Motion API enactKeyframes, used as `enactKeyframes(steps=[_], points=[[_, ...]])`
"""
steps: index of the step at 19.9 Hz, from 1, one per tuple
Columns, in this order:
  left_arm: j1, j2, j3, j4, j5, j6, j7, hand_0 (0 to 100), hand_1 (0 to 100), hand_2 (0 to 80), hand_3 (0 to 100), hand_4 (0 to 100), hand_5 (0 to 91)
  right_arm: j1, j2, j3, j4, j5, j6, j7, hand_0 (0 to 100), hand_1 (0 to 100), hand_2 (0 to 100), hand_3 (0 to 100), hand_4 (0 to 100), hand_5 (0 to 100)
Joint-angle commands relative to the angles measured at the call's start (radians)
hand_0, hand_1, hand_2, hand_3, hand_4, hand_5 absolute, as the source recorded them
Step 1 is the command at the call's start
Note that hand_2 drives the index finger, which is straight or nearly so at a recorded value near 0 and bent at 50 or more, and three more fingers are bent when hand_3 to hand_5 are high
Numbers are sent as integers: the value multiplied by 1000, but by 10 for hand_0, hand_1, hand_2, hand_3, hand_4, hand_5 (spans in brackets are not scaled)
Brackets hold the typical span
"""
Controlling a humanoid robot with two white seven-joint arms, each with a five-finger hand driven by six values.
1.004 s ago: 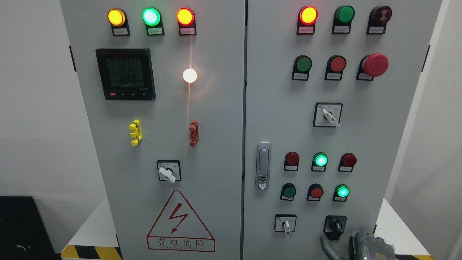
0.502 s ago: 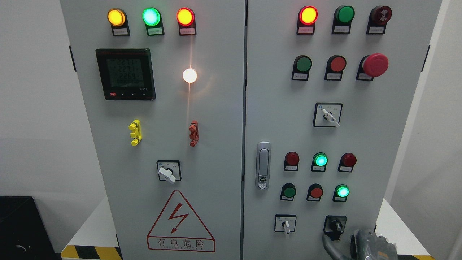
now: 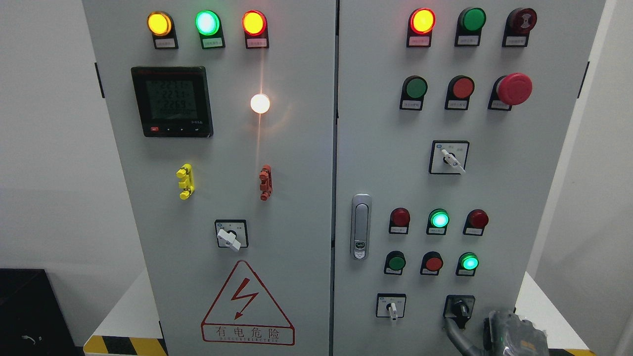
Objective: Flip black knob to close circuit
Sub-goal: 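Grip the black rotary knob with the right hand and twist it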
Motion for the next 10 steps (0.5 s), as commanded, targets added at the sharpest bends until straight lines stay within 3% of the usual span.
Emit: enactKeyframes(steps=[1,10], points=[[0,0,1,0,0,-1,3,120,556,0,0,0,0,-3,-10,-26,7,0,-1,-5,0,0,984,1000,1000,1000],[0,0,-1,-1,0,-1,5,120,556,0,0,0,0,-3,-21,-46,7,0,-6,-9,0,0,985,1000,1000,1000]])
